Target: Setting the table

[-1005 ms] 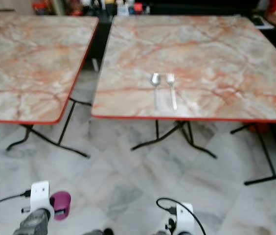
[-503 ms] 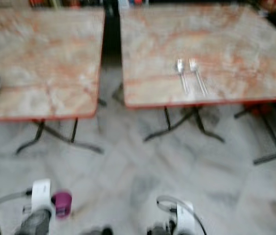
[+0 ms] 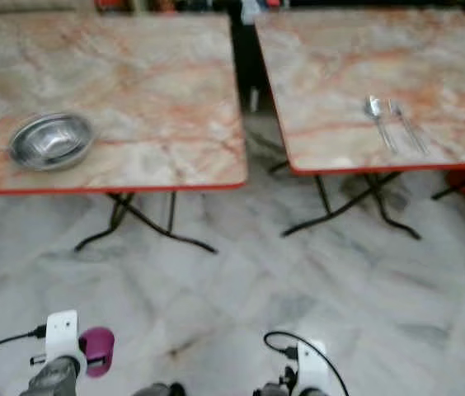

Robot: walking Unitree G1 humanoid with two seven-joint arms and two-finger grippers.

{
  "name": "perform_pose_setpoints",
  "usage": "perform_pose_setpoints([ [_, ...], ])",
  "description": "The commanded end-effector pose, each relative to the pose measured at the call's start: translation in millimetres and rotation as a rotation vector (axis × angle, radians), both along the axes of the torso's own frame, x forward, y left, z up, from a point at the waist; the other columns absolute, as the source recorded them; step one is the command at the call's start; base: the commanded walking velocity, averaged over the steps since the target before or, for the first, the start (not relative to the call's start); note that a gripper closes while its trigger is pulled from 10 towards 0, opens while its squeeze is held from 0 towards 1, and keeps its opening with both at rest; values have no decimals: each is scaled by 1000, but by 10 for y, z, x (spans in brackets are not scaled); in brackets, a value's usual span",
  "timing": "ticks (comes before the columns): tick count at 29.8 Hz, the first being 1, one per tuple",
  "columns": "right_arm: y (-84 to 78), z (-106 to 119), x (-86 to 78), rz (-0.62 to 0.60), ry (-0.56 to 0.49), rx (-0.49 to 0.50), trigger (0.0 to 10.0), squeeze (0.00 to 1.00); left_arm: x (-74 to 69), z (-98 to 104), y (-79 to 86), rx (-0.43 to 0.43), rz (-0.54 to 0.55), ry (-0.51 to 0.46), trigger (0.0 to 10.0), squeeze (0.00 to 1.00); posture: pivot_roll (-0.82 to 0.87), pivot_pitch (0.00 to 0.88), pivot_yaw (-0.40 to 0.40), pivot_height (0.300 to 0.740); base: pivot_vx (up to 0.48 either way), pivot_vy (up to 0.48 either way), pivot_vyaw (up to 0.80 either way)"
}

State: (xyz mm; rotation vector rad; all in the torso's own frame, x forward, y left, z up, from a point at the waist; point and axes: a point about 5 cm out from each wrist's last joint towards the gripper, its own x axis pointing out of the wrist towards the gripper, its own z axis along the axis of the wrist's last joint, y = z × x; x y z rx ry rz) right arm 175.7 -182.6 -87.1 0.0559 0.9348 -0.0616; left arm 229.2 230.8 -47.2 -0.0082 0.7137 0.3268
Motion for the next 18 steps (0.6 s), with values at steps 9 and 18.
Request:
perform_pose_setpoints([
  [9,-79,-45,-122,-18,34,-13,10000,0,-90,-76,-57,-26,-3,31,10000,0,1,145,19,740,0,480,0],
  [18,-79,-49,-130,-18,36,-12,10000,0,-59,-59,-70,-23,-7,22,10000,0,1,143,21,740,0,480,0],
])
